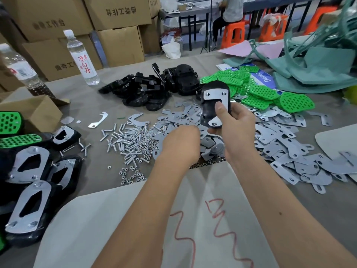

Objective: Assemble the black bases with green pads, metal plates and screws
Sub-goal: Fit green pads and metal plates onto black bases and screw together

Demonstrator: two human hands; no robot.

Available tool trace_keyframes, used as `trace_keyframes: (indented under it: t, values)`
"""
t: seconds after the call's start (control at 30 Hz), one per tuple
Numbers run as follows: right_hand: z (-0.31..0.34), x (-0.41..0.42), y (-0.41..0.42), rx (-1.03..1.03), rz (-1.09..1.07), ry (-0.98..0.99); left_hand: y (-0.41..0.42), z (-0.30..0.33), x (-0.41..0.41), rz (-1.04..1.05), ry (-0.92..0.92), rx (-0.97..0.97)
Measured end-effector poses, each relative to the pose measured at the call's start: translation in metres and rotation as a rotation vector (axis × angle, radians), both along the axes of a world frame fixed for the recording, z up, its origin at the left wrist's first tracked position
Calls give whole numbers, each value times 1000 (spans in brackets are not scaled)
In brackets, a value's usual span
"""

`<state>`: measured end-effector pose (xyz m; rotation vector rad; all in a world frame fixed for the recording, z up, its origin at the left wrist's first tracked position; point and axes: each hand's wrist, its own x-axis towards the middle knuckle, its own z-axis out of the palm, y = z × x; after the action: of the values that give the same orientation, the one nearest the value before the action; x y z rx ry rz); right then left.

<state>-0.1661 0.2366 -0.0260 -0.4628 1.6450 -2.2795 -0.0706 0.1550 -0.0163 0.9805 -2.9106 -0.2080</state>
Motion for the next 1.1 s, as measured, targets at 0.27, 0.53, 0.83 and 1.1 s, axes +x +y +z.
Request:
trace_keyframes:
  t: [0.27, 0.53, 0.83, 1.1]
  values:
    - [0, 11, -2, 103, 112, -29, -25, -8, 50, 297, 520, 476]
    - [-5, 44, -13, 250, 449, 104, -20, -23, 85, 382, 1237, 1092]
    - [-5, 50, -11, 272, 548, 235, -21, -24, 81, 418, 1155, 1043]
    - [-6, 50, -12, 256, 557, 241, -23, -23, 82, 401, 1175, 1125]
